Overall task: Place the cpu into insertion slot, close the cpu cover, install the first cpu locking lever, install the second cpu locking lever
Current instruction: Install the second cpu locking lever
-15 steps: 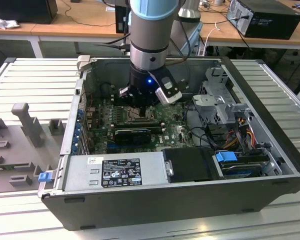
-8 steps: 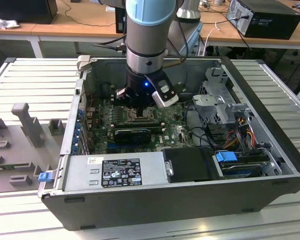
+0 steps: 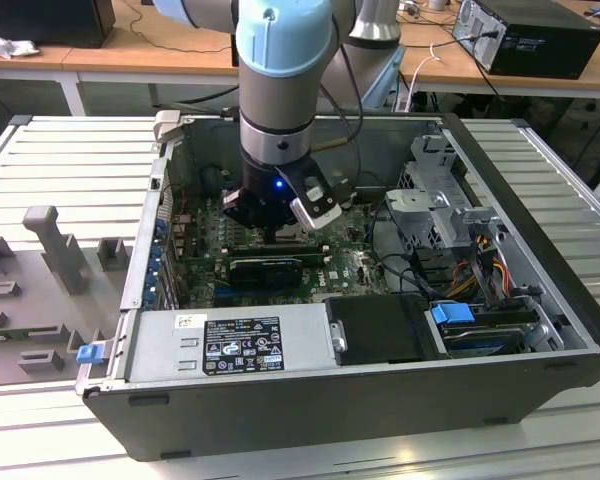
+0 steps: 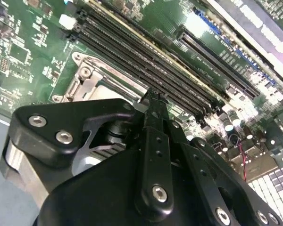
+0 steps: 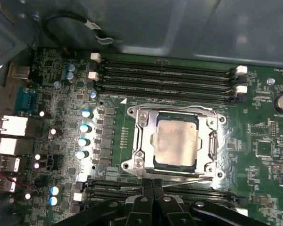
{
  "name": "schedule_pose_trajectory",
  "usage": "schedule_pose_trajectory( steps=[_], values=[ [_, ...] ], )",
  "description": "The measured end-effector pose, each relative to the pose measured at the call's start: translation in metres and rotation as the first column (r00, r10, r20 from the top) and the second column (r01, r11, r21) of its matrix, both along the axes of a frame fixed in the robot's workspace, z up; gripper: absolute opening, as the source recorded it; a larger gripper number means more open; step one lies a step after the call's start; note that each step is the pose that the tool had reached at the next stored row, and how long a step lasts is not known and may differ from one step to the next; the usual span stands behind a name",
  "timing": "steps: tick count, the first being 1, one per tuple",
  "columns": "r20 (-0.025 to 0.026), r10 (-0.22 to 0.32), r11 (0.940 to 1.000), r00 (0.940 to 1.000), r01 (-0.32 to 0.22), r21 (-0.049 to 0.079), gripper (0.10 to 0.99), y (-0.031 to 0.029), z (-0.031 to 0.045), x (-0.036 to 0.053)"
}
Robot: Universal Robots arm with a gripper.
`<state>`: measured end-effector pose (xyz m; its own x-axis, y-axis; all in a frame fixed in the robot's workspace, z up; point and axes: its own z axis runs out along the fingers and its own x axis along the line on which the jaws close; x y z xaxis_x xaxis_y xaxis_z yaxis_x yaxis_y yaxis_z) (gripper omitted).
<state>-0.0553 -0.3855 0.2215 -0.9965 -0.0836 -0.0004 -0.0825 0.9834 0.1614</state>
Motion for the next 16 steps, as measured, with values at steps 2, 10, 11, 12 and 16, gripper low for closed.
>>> schedule_pose_trajectory(
  steps=[2, 10, 11, 12, 16],
  values=[
    [0.0001, 0.000, 0.9997, 1.0000, 0.000, 0.024, 0.106, -0.0024, -0.0010, -0.0033],
    [-0.0006, 0.000, 0.9985, 1.0000, 0.000, 0.055, 0.106, -0.0101, -0.0055, -0.0059],
    [-0.0007, 0.000, 0.9985, 1.0000, 0.000, 0.055, 0.106, -0.0102, -0.0055, -0.0059],
    [-0.0008, 0.000, 0.9985, 1.0000, 0.000, 0.055, 0.106, -0.0102, -0.0056, -0.0060],
    [-0.0007, 0.000, 0.9984, 1.0000, 0.000, 0.057, 0.106, -0.0102, -0.0066, -0.0069]
  ],
)
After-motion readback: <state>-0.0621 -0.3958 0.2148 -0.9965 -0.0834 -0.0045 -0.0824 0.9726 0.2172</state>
